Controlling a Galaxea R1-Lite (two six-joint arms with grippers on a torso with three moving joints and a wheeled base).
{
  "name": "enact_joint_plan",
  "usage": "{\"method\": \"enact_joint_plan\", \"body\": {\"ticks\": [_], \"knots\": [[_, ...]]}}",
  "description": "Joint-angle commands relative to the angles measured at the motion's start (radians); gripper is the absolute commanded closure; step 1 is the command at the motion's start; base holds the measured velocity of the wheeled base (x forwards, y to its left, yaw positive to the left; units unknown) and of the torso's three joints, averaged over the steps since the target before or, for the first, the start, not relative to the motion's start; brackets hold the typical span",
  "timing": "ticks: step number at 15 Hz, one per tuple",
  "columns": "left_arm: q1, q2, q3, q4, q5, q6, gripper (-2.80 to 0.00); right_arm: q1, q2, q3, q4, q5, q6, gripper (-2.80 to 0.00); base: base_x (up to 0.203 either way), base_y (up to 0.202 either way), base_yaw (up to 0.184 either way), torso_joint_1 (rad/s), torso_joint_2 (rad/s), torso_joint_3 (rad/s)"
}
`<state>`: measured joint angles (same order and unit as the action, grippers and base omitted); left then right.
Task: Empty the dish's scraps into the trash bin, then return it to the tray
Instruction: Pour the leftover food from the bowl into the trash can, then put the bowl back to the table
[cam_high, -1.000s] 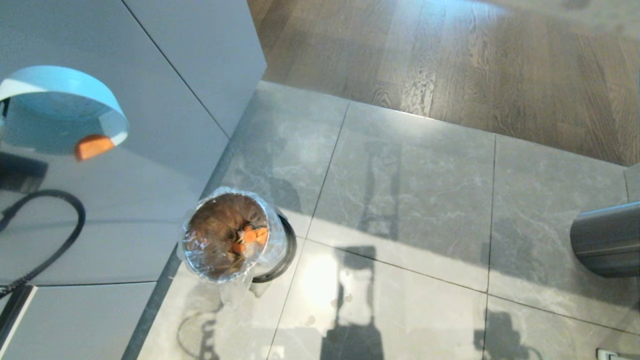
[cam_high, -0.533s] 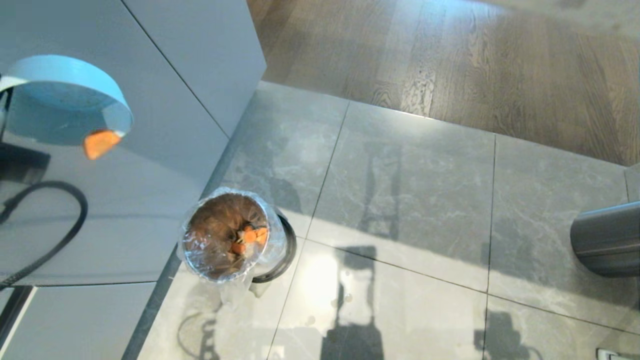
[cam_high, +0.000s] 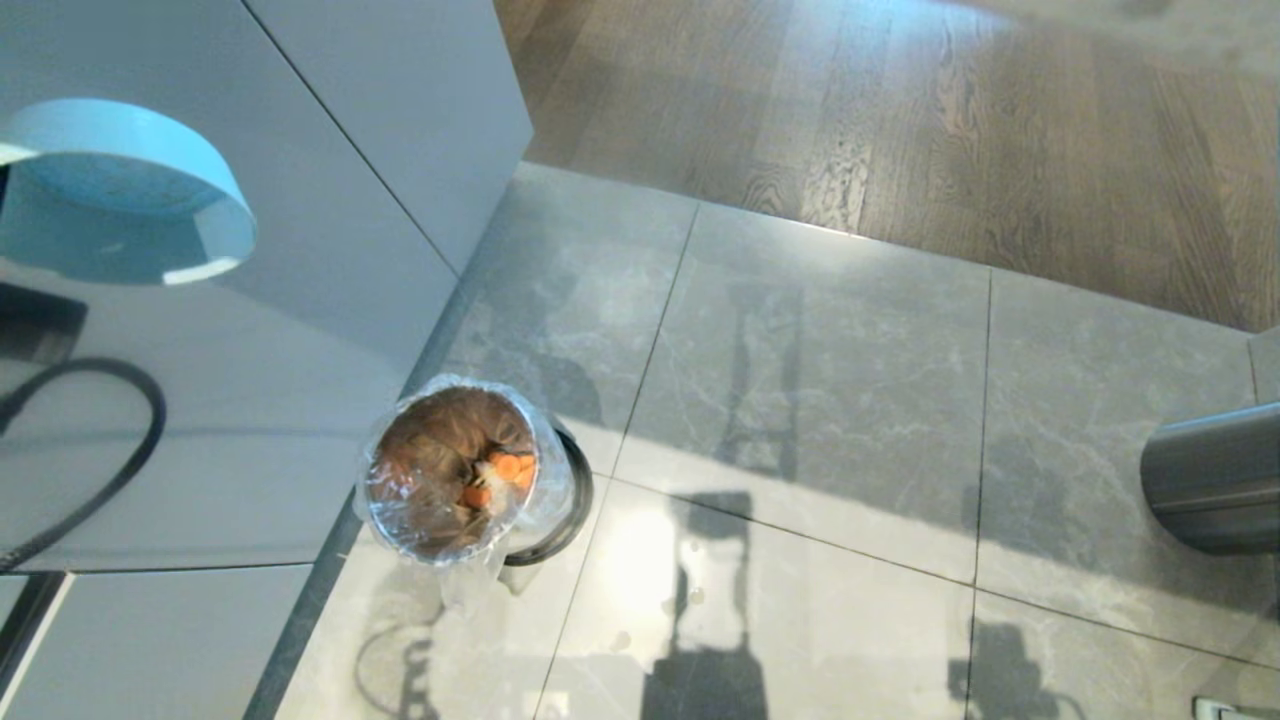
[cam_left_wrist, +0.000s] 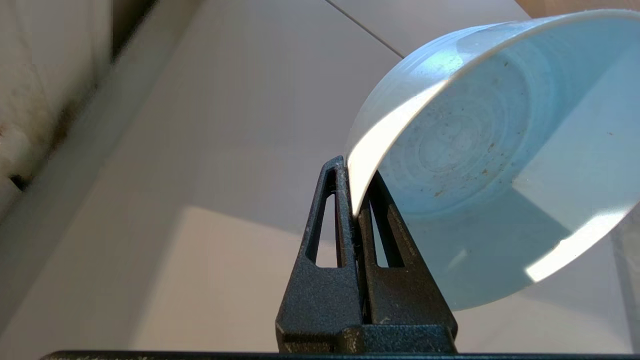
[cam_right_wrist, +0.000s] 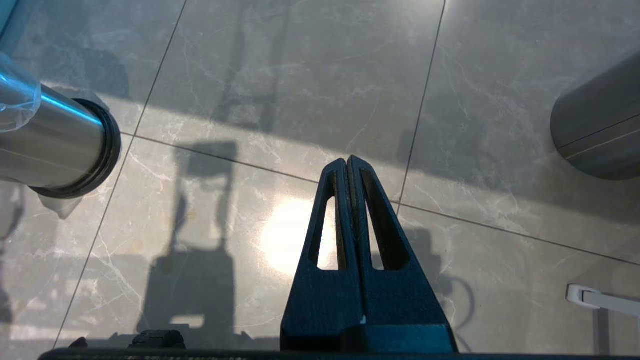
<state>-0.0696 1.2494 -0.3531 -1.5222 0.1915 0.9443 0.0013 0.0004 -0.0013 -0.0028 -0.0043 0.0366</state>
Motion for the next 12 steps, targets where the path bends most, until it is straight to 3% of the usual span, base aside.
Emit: {"method": "enact_joint_plan", "body": {"ticks": [1, 7, 12], "knots": [[-0.001, -0.002, 0.025, -0.048, 0.003, 0.005, 0.00, 0.000, 0.000, 0.000, 0.000, 0.000, 0.000, 0.00, 0.000, 0.000, 0.000, 0.000, 0.00, 0.000], [-0.001, 0.002, 0.109, -0.048, 0.004, 0.002, 0.00, 0.000, 0.000, 0.000, 0.000, 0.000, 0.000, 0.00, 0.000, 0.000, 0.000, 0.000, 0.00, 0.000], [-0.004, 0.130, 0.186, -0.048, 0.000, 0.001, 0.00, 0.000, 0.000, 0.000, 0.000, 0.000, 0.000, 0.00, 0.000, 0.000, 0.000, 0.000, 0.00, 0.000]]}}
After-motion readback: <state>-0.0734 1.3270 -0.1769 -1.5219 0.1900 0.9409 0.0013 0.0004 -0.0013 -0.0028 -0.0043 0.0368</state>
